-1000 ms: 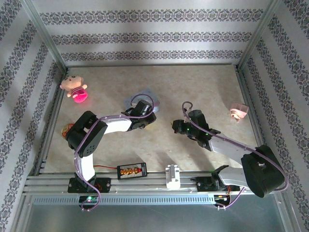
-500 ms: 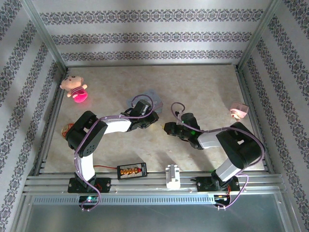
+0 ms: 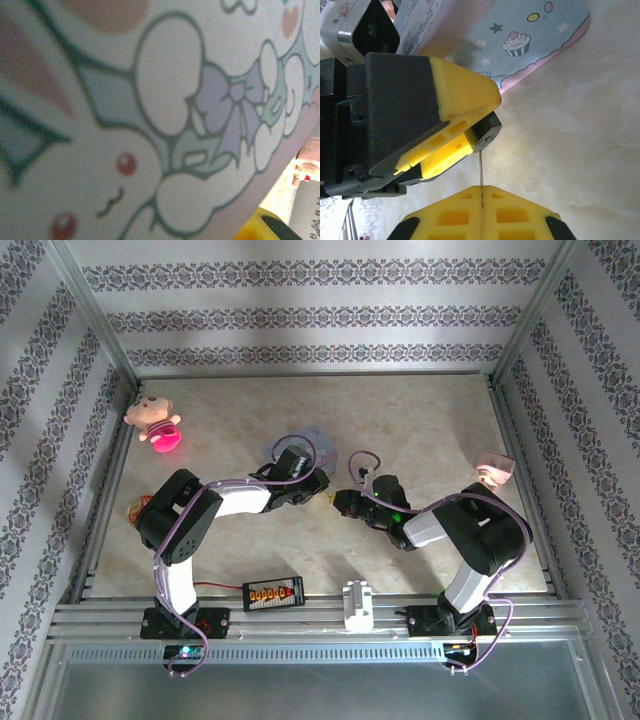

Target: Unlock a padlock with a key

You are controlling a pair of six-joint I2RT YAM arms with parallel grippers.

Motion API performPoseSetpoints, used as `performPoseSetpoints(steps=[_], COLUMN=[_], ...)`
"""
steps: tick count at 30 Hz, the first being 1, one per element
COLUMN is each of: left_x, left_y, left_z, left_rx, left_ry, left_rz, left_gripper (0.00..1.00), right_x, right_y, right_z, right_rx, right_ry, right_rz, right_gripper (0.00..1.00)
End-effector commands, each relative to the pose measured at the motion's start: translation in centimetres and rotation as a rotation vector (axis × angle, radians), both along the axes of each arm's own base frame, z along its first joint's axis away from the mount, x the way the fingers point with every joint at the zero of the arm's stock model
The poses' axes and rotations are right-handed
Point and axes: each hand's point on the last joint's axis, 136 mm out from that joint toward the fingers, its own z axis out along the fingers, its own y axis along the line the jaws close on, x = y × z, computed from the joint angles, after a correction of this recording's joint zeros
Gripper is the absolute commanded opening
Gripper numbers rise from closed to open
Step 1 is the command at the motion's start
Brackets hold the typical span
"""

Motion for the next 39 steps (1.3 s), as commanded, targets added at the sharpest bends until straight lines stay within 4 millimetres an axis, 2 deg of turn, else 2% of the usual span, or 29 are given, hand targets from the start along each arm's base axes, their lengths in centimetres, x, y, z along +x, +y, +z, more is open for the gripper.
performPoseSetpoints(steps=[1, 12, 19, 30, 39], left_x=[-0.1, -0.3, -0.3, 0.2, 0.0], left_y=[0.0, -0.2, 0.1, 0.3, 0.3], left_z=[0.1, 0.3, 0.0, 0.8, 0.4], left_rx=[-0.056, -0.083, -0.099, -0.124, -0.128], left_ry=[0.027, 0.034, 0.046, 0.036, 0.049], left_rz=[0.009, 0.007, 0.034, 0.056, 0.057], left_gripper=[0.14, 0.14, 0.14, 0.14, 0.14], right_x=[0.0, 0.8, 0.8, 0.4, 0.5], right_y=[0.7, 0.6, 0.3, -0.4, -0.5], right_z=[0.8, 0.4, 0.9, 0.9, 1.5], right_rx=[0.055, 0.103, 0.096, 0.083, 0.087], right_ry=[-0.042, -0.06, -0.087, -0.103, -0.129], right_rz=[0.012, -0.029, -0.037, -0.052, -0.057], right_gripper=[0.0, 0.0, 0.0, 0.0, 0.0])
